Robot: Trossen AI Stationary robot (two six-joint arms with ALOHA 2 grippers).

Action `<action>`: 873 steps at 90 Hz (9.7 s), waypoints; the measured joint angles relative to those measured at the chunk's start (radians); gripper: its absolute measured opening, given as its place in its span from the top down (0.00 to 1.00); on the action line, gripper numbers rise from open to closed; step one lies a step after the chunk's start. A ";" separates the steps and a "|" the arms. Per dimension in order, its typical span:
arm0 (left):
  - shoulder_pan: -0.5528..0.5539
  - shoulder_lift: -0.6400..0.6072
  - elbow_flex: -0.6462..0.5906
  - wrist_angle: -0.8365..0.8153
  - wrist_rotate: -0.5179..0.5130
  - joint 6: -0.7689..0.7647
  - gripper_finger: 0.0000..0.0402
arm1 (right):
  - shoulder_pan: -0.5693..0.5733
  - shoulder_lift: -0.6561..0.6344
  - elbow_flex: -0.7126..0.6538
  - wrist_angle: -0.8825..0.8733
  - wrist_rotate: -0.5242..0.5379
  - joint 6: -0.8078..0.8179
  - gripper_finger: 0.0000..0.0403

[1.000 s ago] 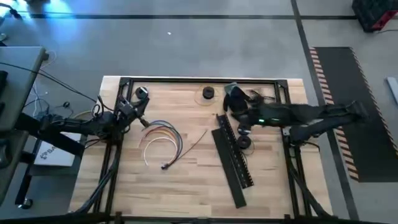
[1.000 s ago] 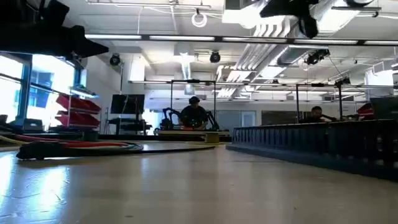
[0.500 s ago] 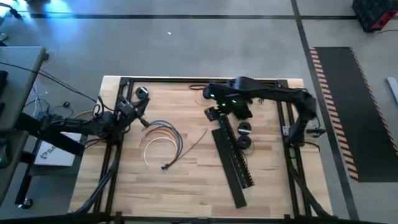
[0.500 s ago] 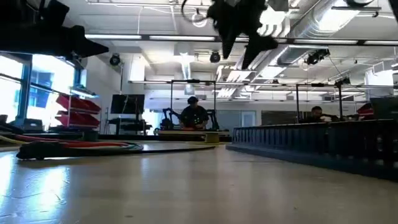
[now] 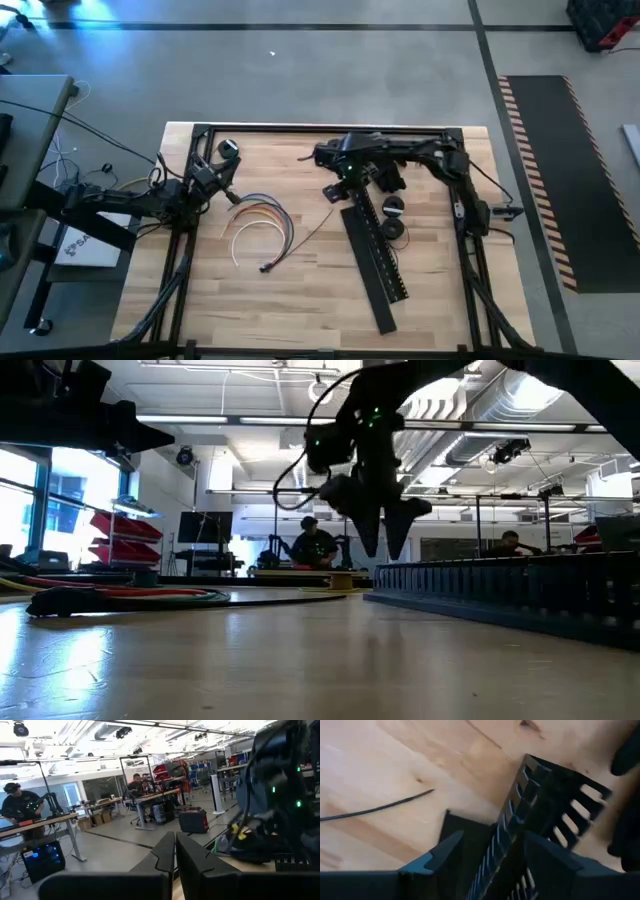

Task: Ziptie cables
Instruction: Move the black cable duct to the top of the table, then move the black cable duct cover to the top of the table

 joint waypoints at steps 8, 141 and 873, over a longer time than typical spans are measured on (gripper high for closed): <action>0.000 0.000 0.000 0.000 0.000 0.000 1.00 | 0.000 0.038 0.000 0.000 0.005 -0.020 0.63; 0.000 0.000 0.000 0.000 -0.001 0.000 1.00 | 0.101 0.075 0.477 0.290 0.191 -0.608 1.00; 0.000 0.000 0.000 -0.153 -0.004 0.000 1.00 | -0.178 0.163 0.497 0.123 -0.078 -1.076 0.44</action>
